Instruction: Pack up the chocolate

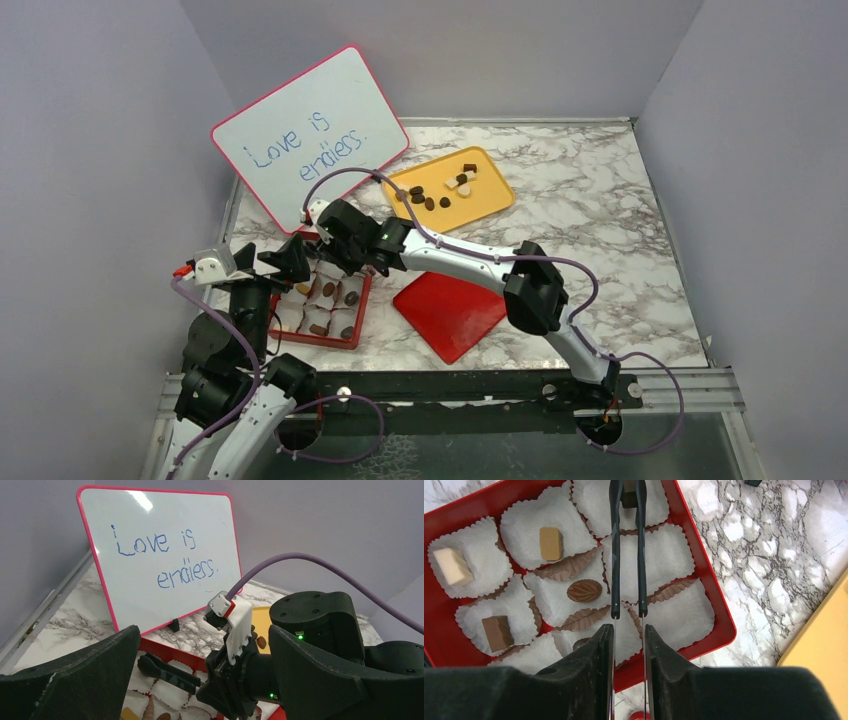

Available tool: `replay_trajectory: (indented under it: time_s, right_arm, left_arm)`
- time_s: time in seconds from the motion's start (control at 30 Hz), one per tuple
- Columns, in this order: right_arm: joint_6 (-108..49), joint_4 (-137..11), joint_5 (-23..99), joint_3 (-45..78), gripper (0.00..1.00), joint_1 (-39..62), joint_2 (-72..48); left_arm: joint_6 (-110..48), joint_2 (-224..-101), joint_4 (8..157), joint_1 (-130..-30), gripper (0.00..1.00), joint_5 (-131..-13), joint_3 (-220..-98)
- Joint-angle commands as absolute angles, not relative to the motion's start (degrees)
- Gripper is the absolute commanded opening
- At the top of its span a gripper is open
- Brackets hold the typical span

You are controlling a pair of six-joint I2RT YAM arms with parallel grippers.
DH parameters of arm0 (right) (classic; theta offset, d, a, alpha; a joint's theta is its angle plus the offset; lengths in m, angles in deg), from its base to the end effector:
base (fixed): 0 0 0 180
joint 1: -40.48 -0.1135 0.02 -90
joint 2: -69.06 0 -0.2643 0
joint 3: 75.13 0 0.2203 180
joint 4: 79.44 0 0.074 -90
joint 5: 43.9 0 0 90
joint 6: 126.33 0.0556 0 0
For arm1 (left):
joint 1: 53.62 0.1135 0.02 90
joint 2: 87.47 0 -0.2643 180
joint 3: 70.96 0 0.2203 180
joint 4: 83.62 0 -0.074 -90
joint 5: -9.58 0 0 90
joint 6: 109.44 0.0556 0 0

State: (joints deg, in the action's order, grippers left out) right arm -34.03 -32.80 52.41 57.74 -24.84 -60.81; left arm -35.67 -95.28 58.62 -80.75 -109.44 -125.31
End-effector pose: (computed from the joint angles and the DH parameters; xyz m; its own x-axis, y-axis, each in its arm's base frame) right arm 0.2156 0.4545 0.2387 -0.3228 -0.6070 -0.7262 -0.8577 0.5121 -0.0467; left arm 0.0398 0.0099 0.3280 0.1382 -0.3454 -0.9282 0.0112 0.9377 -0.3473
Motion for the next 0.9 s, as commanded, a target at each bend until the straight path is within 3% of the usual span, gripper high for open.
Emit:
replay_trajectory:
  time_s: [0.0, 0.63, 0.87]
  right_arm:
    - [-35.18, -31.99, 54.19, 59.84, 0.31, -25.44, -61.48]
    - [-35.72, -32.23, 53.55, 58.3, 0.34, -25.44, -57.49]
    - [-35.81, -35.83, 52.49, 50.9, 0.34, -25.44, -51.23]
  left_arm:
    - [-35.78, -94.42, 59.75, -80.86, 0.99, -110.46, -125.0]
    - [-35.79, -94.53, 59.9, -80.86, 0.99, -110.48, -125.08]
    - [-35.7, -94.55, 59.89, -80.86, 0.99, -110.48, -125.05]
